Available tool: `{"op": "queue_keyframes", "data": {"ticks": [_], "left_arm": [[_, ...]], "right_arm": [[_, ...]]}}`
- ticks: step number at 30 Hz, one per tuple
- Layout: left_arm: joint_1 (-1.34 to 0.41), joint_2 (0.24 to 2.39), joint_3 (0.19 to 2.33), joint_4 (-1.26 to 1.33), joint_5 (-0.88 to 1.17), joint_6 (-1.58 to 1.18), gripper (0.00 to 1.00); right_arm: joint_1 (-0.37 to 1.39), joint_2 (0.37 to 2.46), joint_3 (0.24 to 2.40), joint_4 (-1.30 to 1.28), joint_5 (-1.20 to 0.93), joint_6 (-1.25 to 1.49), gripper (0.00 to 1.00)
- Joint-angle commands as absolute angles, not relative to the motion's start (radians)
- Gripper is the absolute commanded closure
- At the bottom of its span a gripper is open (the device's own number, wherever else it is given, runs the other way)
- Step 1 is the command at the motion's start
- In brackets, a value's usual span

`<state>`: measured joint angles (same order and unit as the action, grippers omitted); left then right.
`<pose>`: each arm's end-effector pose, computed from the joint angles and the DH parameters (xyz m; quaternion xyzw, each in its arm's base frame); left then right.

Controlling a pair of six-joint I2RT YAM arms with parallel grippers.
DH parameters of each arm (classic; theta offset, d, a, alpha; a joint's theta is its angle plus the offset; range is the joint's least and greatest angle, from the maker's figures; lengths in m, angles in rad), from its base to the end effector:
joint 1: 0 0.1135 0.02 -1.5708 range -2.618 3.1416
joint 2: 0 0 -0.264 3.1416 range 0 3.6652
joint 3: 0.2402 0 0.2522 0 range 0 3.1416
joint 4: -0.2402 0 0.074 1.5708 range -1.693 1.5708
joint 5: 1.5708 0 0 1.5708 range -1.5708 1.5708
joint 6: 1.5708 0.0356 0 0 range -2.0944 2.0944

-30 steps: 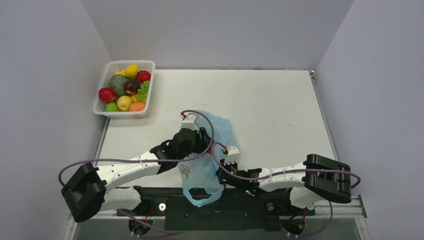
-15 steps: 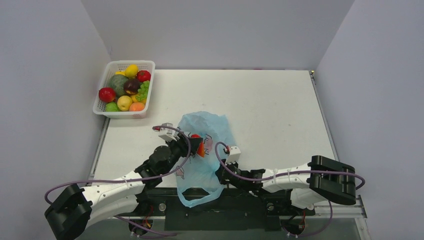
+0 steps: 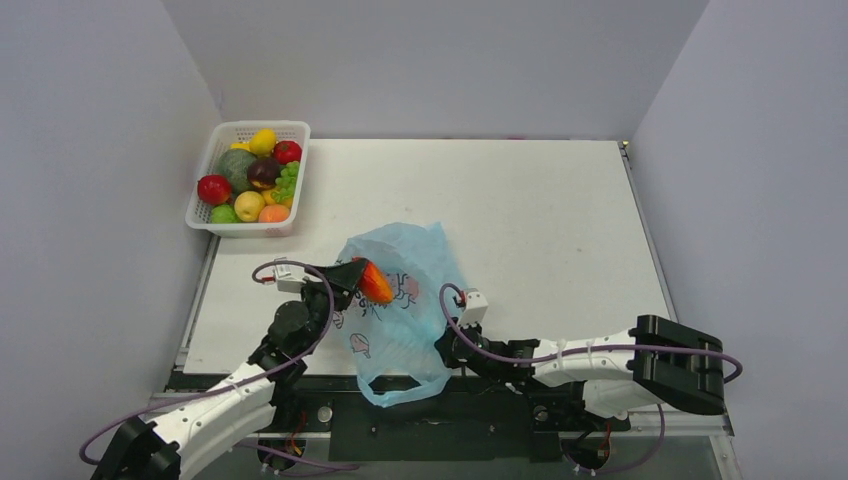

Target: Take the fake fruits out of the plastic bag

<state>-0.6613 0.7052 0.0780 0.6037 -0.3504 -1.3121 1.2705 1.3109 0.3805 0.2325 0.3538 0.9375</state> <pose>0.1337 -0.0886 0.1869 -0.3406 0.6285 -0.5052 0.4834 0.0795 0.2150 0.1390 -0.0745 0.8921 0.2998 0.3297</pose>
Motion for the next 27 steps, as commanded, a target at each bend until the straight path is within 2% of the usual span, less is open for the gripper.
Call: {"op": "queue_keyframes", "data": {"ticks": [1, 6, 11, 16, 18, 23, 27], "left_arm": [[-0.561, 0.680, 0.150, 0.565, -0.141, -1.464, 1.00], [-0.488, 0.782, 0.229, 0.438, 0.159, -1.415, 1.00], [-0.487, 0.872, 0.292, 0.266, 0.235, -1.242, 1.00], [-0.464, 0.917, 0.338, 0.341, 0.388, -1.191, 1.00], [-0.462, 0.938, 0.414, 0.293, 0.440, -1.137, 1.00], [-0.433, 0.973, 0.739, -0.159, 0.366, -0.897, 1.00], [-0.272, 1.017, 0.893, -0.309, 0.346, -0.771, 1.00]], "right_arm": [[1.250, 1.270, 0.367, 0.177, 0.405, 0.922, 1.00], [1.206, 1.216, 0.387, 0.118, 0.427, 0.881, 1.00], [1.141, 1.159, 0.425, -0.009, 0.462, 0.837, 1.00], [1.042, 1.125, 0.415, -0.080, 0.471, 0.825, 1.00], [1.000, 1.107, 0.412, -0.098, 0.474, 0.815, 1.00], [0.886, 1.045, 0.441, -0.159, 0.483, 0.777, 1.00], [0.787, 0.993, 0.449, -0.185, 0.462, 0.729, 1.00]]}}
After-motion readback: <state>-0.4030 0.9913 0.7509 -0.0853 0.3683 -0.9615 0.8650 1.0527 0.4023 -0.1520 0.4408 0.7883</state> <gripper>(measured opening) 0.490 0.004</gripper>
